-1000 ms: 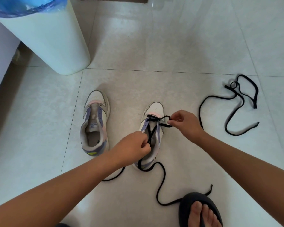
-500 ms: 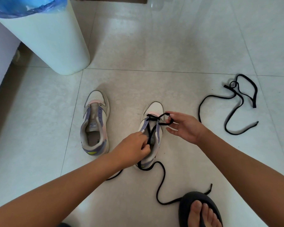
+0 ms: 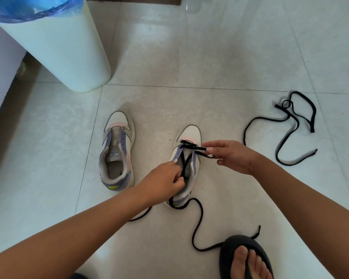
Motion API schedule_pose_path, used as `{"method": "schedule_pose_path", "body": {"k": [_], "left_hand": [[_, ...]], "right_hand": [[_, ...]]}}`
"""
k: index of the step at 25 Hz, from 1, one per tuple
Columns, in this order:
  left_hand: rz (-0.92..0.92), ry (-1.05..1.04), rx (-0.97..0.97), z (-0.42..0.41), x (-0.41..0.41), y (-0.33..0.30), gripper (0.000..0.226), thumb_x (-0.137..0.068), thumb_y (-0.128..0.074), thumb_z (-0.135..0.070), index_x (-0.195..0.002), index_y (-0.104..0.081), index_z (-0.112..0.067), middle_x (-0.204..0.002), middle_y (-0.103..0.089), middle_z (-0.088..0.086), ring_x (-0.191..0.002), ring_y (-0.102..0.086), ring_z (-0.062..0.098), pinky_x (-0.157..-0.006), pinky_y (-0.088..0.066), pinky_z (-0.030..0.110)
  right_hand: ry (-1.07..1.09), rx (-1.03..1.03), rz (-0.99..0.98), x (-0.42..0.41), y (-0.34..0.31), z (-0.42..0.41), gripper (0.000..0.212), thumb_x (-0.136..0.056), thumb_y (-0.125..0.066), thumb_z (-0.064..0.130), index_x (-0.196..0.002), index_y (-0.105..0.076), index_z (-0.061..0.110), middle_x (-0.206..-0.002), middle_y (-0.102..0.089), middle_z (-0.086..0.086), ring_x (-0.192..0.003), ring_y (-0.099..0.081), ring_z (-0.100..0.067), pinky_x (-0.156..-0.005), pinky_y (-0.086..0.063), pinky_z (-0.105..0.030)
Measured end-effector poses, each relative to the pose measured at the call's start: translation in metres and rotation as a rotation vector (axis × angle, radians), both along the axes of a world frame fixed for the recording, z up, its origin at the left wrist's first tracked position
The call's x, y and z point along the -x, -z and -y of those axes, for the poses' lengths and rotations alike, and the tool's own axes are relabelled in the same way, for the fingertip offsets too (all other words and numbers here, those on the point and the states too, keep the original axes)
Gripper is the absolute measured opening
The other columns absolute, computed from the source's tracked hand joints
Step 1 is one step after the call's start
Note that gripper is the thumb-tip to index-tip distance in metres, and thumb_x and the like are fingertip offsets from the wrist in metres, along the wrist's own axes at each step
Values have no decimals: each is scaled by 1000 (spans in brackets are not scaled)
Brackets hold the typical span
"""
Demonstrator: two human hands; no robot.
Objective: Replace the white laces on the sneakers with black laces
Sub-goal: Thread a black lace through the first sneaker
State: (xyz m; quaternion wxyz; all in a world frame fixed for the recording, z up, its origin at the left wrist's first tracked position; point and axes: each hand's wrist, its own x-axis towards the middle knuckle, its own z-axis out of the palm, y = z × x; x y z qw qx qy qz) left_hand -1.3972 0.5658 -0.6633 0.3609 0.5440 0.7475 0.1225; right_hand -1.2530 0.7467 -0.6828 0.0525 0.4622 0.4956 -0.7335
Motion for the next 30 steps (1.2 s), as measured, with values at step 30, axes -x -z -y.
{"method": "schedule_pose_path", "body": {"k": [30], "left_hand": [[208,-376,-83,7,-17,-1,26,-91,-48,-19,-69,-44,-7,-66,-42,-1,-58,-35,8,-54,-31,19]], "right_hand": [[-102,-577,196,9,-16,121,28,-87,-59,24,-89,-33,15,-69,-42,5,-56,-38,-9,-53,-33,-23]]}}
